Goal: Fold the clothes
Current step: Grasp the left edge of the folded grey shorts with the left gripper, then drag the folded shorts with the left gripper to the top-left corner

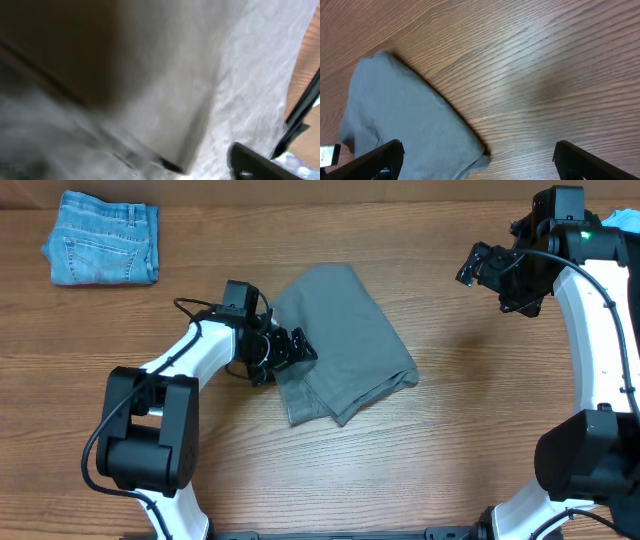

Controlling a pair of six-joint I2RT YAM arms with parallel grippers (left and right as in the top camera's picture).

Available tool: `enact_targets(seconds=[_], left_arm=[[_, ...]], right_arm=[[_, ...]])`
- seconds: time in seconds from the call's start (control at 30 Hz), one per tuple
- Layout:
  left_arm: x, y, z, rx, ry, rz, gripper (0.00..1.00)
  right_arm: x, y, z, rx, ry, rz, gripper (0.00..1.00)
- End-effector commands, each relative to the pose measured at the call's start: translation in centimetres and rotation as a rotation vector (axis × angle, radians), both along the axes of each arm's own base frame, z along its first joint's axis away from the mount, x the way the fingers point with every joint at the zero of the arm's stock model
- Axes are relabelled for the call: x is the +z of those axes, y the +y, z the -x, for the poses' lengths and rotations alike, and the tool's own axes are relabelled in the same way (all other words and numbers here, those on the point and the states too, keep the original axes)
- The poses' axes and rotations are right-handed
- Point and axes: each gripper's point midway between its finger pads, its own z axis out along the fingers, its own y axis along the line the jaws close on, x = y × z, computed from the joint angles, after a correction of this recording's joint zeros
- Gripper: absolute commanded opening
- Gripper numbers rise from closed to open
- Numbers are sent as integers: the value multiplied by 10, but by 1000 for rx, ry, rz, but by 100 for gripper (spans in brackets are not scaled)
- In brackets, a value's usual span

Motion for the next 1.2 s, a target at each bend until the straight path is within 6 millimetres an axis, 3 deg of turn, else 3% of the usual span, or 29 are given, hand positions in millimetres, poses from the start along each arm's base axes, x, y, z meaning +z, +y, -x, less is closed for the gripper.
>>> enact_targets(seconds=[0.0, 0.23, 0.3, 0.33, 0.47, 0.6, 0.8, 0.97, 1.17], left_arm=[[-43, 11, 12, 6, 63, -92, 68], [-42, 13, -13, -20, -74, -114, 33], [-42, 14, -19, -15, -101, -122, 9], [-41, 15, -23, -11, -120, -131, 4], [-40, 28, -37, -31, -181, -212, 4], [-28, 57, -57, -44, -224, -327, 4], [28, 104, -99, -190, -363, -430, 4], [75, 158, -129, -166, -426, -603, 4], [121, 206, -153, -138, -528, -672, 4]], right_arm=[[3, 2, -1, 10, -12, -1, 100], [1, 2, 5, 10, 15, -4, 100], [1, 2, 6, 10, 19, -4, 100], [1, 2, 7, 10, 21, -5, 100], [0, 2, 10, 10, 37, -6, 100], [-1, 3, 14, 10, 51, -7, 100], [-2, 3, 15, 10, 58, -8, 100], [-2, 3, 16, 10, 61, -8, 100], [-3, 3, 19, 10, 75, -9, 100]])
